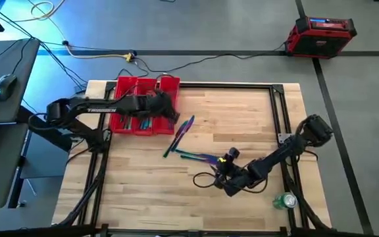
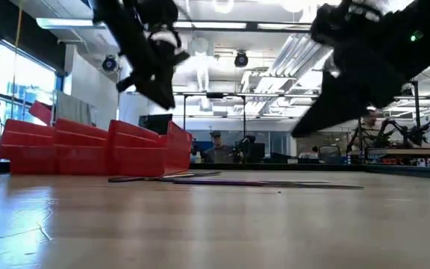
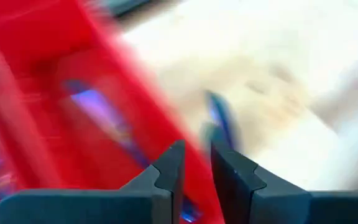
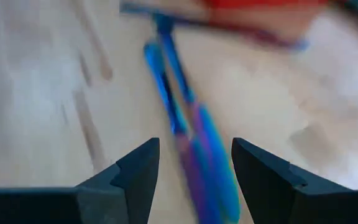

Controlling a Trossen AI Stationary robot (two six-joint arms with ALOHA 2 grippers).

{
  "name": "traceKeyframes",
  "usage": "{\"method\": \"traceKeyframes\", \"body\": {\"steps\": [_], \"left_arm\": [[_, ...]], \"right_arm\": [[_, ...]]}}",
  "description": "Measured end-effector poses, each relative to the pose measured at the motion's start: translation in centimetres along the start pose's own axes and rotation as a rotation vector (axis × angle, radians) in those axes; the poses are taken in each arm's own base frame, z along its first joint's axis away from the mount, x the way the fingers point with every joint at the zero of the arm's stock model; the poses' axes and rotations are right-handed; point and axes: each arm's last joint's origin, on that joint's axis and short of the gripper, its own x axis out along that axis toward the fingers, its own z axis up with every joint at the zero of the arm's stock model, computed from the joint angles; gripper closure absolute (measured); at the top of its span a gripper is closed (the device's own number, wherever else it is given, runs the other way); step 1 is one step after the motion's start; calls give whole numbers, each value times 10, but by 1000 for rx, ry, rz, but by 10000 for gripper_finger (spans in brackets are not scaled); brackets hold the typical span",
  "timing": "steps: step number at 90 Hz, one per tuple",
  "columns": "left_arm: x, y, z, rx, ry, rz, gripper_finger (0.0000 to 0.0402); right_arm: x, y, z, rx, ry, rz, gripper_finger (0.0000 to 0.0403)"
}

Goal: Sort silverware
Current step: Put the blue knife into the right red bin

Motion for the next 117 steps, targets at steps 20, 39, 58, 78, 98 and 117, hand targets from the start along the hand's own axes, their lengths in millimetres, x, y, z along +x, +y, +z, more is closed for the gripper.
{"method": "traceKeyframes", "body": {"steps": [20, 39, 58, 78, 98, 117], "left_arm": [[-18, -88, -64, 367, 58, -304, 384], [8, -134, -110, 473, 12, -362, 400], [45, -147, -126, 499, -26, -370, 401], [70, -147, -132, 507, -25, -361, 401], [85, -145, -139, 543, -9, -342, 401], [90, -144, -135, 528, -1, -356, 401]], "right_arm": [[22, -28, 3, -36, 286, 66, 221], [35, -55, 18, -43, 445, 242, 246], [5, -78, 53, 64, 357, 401, 258], [10, -95, 25, 231, 386, 468, 258], [31, -118, -15, 522, 303, 585, 258], [35, -128, -20, 593, 323, 557, 258]]}}
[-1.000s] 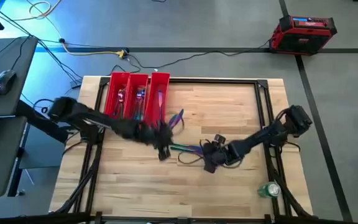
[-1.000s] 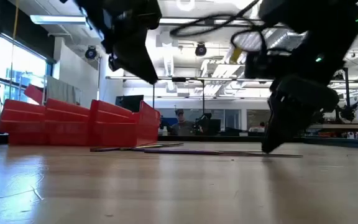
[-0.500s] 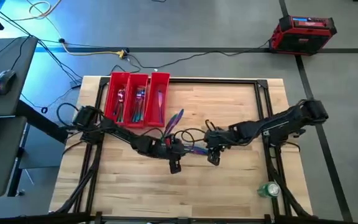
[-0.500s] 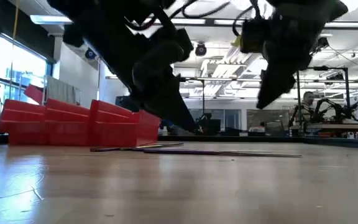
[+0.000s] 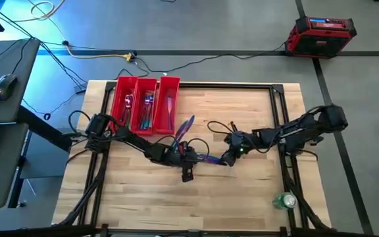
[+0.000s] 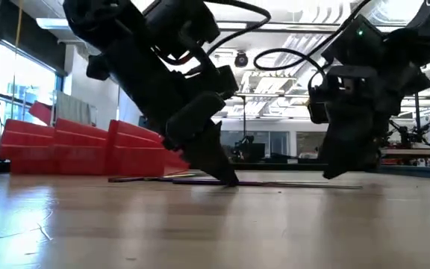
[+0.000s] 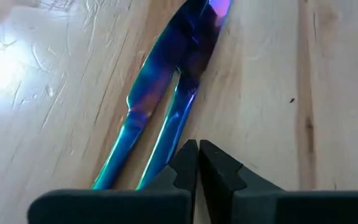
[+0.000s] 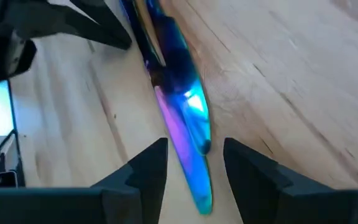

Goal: Sort silverware
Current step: Put the blue knife into the right red bin

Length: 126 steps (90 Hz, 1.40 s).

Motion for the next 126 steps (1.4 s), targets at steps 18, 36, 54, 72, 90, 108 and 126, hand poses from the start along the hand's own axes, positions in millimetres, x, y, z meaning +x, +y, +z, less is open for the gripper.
{"method": "traceKeyframes", "body": {"steps": [18, 36, 54, 72, 90, 108, 126], "left_arm": [[-9, -6, 23, 13, 63, -20, 401], [-3, 13, 27, 48, 133, 19, 401], [11, 32, 25, 32, 150, 41, 401], [25, 37, 23, 24, 125, 15, 401], [29, 36, 26, -1, 74, 5, 401], [30, 35, 28, -19, 40, -5, 402], [26, 32, 33, -37, 35, 4, 401]], "right_arm": [[2, -6, 3, 26, 19, -6, 258], [14, -13, 8, 52, 66, 34, 258], [26, -10, 15, 54, 80, 45, 258], [37, -5, 23, 45, 96, 49, 258], [47, -2, 30, 29, 117, 38, 258], [55, 6, 36, -59, 119, 18, 281], [59, 13, 33, -172, 120, -118, 383]]}}
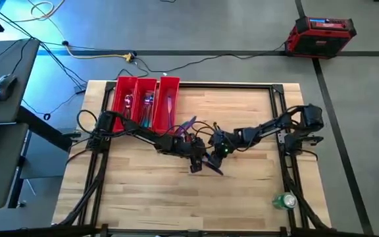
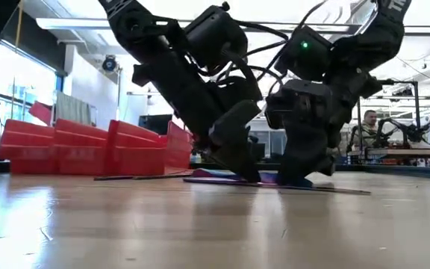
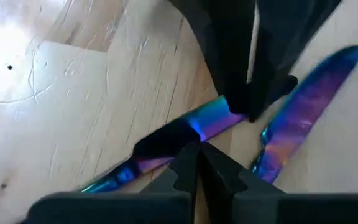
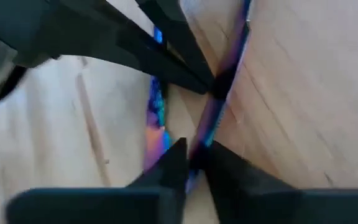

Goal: Sort silverware
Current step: Put the blue knife into the right red bin

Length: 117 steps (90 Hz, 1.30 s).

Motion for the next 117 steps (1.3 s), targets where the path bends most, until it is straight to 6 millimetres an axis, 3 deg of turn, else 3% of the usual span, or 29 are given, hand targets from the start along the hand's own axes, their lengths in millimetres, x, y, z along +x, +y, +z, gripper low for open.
{"method": "traceKeyframes", "body": {"steps": [8, 19, 29, 55, 69, 90, 117], "left_arm": [[-12, -7, 4, 31, 32, -13, 401], [-43, -19, 18, 79, 9, 18, 400], [-61, -19, 23, 107, 6, 69, 383], [-48, 15, 12, 104, 190, 49, 275], [-47, 29, 9, 124, 253, 75, 249], [-41, 39, 4, 126, 324, 16, 274], [-29, 41, -4, 125, 367, 15, 347]], "right_arm": [[1, 4, -2, -26, -13, -44, 395], [1, 7, -5, -70, -27, -78, 401], [1, 7, -5, -111, -35, -88, 402], [-1, 8, -4, -208, -53, -96, 403], [-1, 7, -4, -223, -55, -104, 403], [0, 9, -5, -233, -57, -109, 403], [-1, 9, -5, -247, -61, -121, 403]]}}
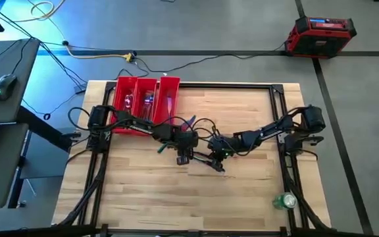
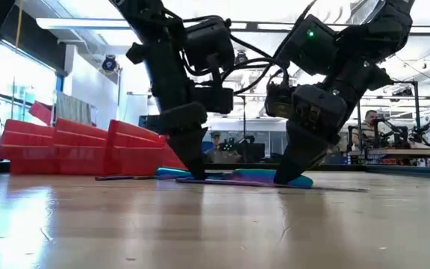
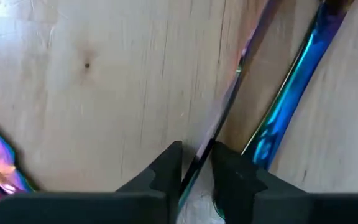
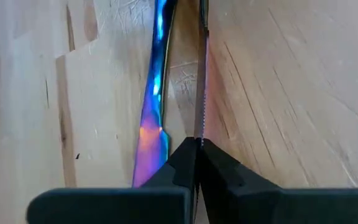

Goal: Sort silverware
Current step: Put the blue knife into the right red bin

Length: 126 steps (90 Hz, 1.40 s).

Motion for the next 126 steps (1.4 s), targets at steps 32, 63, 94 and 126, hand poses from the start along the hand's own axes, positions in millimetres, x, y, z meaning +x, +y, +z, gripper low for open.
{"method": "traceKeyframes", "body": {"steps": [32, 63, 94, 126], "left_arm": [[2, -2, -1, -21, 5, -1, 399], [-7, -12, 11, -64, -45, 61, 401], [-109, -2, 37, -154, -364, 332, 401], [-182, 85, 3, -590, -485, 649, 401]], "right_arm": [[-17, 0, 2, -83, -3, -38, 381], [-90, 3, 5, 22, 59, -360, 230], [-128, 51, -35, 149, -406, -485, 217], [-95, 81, -76, 159, -786, -506, 231]]}}
